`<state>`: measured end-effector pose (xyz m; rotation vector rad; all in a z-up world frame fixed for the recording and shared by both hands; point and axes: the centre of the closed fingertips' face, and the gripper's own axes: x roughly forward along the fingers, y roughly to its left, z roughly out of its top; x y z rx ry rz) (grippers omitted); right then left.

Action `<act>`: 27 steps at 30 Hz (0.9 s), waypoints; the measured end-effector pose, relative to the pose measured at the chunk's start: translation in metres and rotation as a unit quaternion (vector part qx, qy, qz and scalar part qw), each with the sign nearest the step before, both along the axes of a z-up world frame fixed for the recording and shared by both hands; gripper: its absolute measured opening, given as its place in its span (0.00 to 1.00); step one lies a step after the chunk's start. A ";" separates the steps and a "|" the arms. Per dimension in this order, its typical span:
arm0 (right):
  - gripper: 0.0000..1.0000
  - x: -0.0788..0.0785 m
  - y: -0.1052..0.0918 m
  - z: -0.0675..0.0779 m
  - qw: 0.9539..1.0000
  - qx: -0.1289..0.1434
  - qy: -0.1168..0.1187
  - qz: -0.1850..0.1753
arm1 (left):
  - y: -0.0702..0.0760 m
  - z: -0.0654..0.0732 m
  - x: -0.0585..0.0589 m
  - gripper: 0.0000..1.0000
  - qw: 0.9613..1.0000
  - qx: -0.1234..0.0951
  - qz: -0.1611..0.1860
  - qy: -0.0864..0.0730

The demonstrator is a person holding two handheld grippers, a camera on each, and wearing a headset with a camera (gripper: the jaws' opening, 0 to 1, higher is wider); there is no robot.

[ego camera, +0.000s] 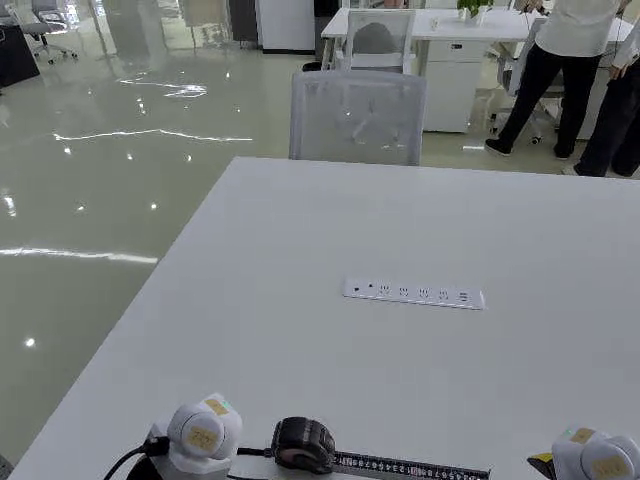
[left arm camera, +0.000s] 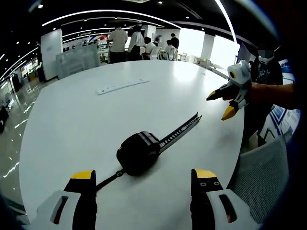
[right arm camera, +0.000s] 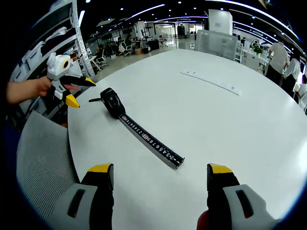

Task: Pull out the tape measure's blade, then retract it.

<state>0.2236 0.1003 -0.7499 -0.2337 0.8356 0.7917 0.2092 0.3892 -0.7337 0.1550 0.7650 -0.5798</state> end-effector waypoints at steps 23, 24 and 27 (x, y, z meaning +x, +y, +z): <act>0.90 -0.040 -0.005 0.044 0.998 0.009 -0.028 -0.055 | 0.016 0.030 -0.027 0.89 0.998 -0.018 0.063 -0.015; 0.90 -0.040 -0.005 0.045 0.998 0.010 -0.029 -0.057 | 0.016 0.031 -0.028 0.89 0.998 -0.019 0.065 -0.014; 0.91 -0.044 -0.005 0.050 0.997 0.017 -0.032 -0.067 | 0.019 0.038 -0.031 0.90 0.997 -0.025 0.073 -0.017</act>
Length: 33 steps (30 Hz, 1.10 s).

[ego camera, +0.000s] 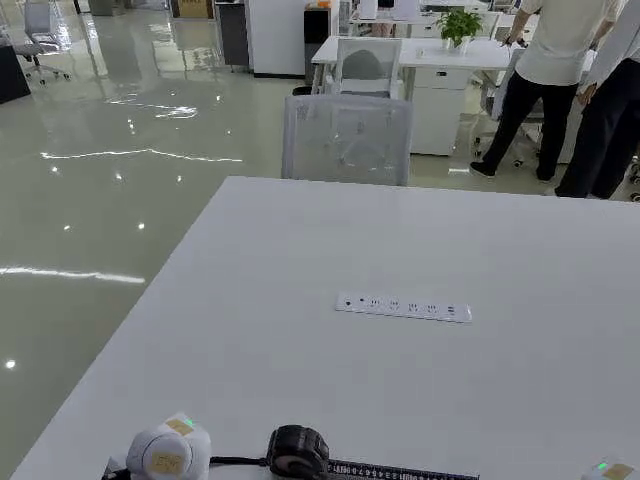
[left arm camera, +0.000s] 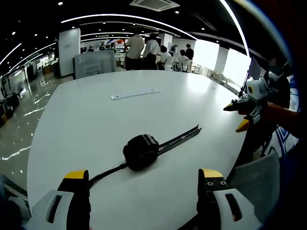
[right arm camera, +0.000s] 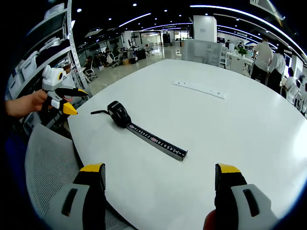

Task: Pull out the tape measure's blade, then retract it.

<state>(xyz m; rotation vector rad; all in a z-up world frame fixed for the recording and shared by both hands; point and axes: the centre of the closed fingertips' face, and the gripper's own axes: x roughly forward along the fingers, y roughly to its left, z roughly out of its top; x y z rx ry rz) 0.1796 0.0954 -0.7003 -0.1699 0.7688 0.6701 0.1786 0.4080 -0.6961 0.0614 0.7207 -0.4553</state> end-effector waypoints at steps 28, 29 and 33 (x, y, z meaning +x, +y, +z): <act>1.00 -0.041 -0.003 0.044 1.000 -0.014 -0.022 -0.009 | 0.028 0.032 -0.061 0.97 0.998 -0.004 0.057 0.002; 1.00 -0.043 -0.003 0.044 1.000 -0.016 -0.022 -0.009 | 0.028 0.035 -0.061 0.97 0.998 -0.005 0.058 0.000; 1.00 -0.049 -0.008 0.048 0.999 -0.020 -0.027 -0.016 | 0.029 0.041 -0.064 0.99 0.998 -0.009 0.066 -0.002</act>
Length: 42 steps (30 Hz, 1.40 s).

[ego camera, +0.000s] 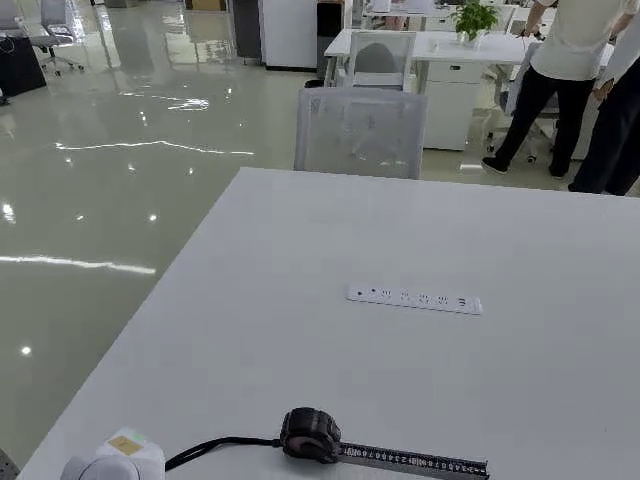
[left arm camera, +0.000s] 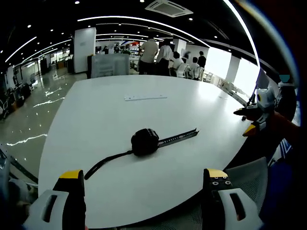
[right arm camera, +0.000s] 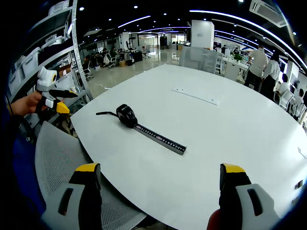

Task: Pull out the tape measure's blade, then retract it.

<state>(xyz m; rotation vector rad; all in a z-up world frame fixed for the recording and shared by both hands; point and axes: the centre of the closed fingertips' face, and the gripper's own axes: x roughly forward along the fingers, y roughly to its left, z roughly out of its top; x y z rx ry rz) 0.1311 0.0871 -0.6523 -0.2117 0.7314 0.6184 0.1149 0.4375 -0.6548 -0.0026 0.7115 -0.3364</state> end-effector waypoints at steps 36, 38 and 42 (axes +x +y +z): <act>1.00 -0.026 -0.019 0.014 1.000 -0.003 0.000 0.008 | -0.018 0.003 -0.010 1.00 1.000 0.018 0.018 0.013; 1.00 -0.024 -0.018 0.013 1.000 -0.004 0.000 0.011 | -0.019 0.002 -0.009 1.00 1.000 0.020 0.020 0.013; 1.00 -0.019 -0.012 0.011 1.000 -0.004 -0.003 0.023 | -0.021 -0.004 -0.007 1.00 0.999 0.020 0.022 0.018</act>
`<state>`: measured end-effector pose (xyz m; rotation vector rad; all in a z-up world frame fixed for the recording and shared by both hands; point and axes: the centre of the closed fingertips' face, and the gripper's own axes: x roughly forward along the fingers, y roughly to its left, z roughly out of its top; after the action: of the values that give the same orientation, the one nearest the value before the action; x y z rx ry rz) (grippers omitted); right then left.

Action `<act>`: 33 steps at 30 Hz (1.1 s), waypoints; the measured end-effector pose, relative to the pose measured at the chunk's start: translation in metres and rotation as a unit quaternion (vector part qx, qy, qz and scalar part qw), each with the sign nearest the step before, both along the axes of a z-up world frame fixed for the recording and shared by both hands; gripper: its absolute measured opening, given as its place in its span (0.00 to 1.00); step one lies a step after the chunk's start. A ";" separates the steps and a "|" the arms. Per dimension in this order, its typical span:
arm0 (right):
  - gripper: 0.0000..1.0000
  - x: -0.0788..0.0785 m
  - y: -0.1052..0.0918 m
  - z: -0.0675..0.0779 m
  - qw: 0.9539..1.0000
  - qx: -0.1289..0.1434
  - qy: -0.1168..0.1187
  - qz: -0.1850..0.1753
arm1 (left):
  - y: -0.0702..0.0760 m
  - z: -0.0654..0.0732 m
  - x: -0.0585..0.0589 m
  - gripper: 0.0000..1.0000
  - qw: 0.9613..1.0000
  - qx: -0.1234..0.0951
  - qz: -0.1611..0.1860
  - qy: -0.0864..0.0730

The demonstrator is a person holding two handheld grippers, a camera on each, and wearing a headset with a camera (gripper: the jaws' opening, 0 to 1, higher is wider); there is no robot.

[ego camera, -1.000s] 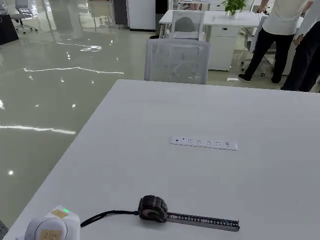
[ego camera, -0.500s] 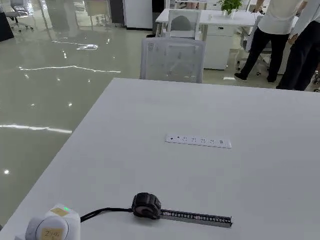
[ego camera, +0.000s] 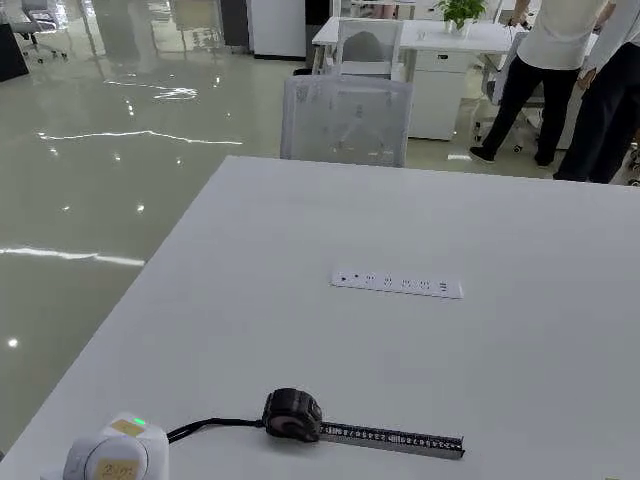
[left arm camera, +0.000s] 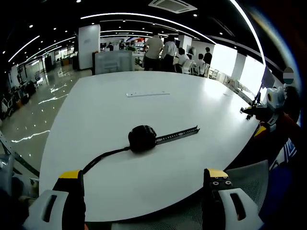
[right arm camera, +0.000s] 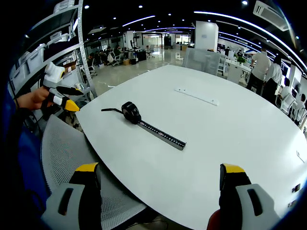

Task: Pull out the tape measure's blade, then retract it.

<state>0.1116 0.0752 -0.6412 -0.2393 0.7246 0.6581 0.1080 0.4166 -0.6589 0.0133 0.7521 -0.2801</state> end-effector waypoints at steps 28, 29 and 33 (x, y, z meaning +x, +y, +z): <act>0.93 0.028 0.024 -0.036 0.998 -0.013 0.020 0.060 | -0.014 -0.025 0.037 1.00 0.999 0.026 0.029 0.003; 0.92 0.029 0.024 -0.037 0.998 -0.014 0.020 0.063 | -0.015 -0.026 0.038 0.99 0.999 0.025 0.030 0.003; 0.89 0.034 0.026 -0.046 0.996 -0.023 0.021 0.081 | -0.020 -0.032 0.043 0.98 0.999 0.023 0.027 0.008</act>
<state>0.1460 0.1010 -0.6870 -0.3292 0.7669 0.8024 0.1509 0.3962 -0.6906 0.0348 0.7738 -0.2110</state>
